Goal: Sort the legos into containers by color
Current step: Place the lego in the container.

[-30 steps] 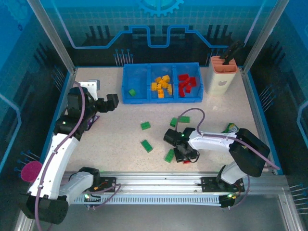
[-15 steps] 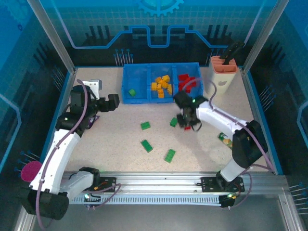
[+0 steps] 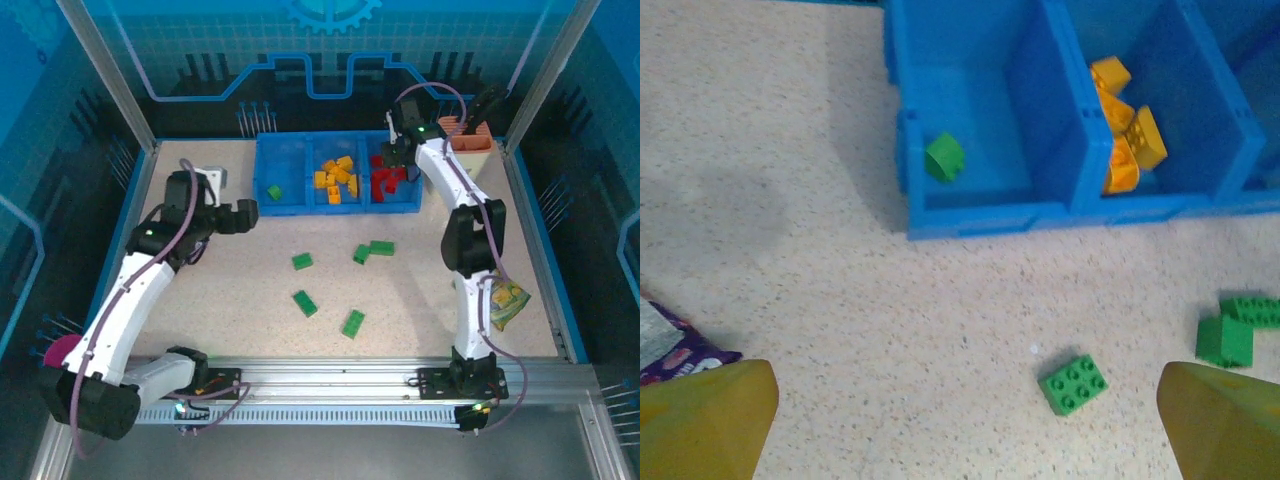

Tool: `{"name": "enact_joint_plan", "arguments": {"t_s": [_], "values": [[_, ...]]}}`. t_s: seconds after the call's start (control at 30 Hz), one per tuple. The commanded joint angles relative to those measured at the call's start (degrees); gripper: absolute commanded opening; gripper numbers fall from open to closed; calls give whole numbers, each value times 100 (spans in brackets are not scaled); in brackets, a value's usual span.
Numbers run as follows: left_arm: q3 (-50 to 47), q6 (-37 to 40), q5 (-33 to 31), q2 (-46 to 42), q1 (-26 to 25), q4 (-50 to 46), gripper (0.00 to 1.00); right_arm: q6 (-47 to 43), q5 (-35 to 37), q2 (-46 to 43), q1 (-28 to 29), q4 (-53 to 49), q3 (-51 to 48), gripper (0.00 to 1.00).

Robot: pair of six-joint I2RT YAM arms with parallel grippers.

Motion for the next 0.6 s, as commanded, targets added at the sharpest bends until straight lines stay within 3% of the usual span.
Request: {"name": "enact_joint_plan", "arguments": {"t_s": [0.0,0.17,0.47,0.57], "values": [[17,-67,-434,46,-604,-243,98,-201,-383,720,-134,-320,873,31],[-341,-728,-557,117,-1620,97,97,-245,-615,1495,-171,-621,1843,33],[-655,-1843,-1031,777,-3519,378,97,-348,-786,1449,-163,-318,1391,40],[-657,-2071,-1057,1114,-3932,421,97,-372,-871,1240,-163,-189,1146,43]]}}
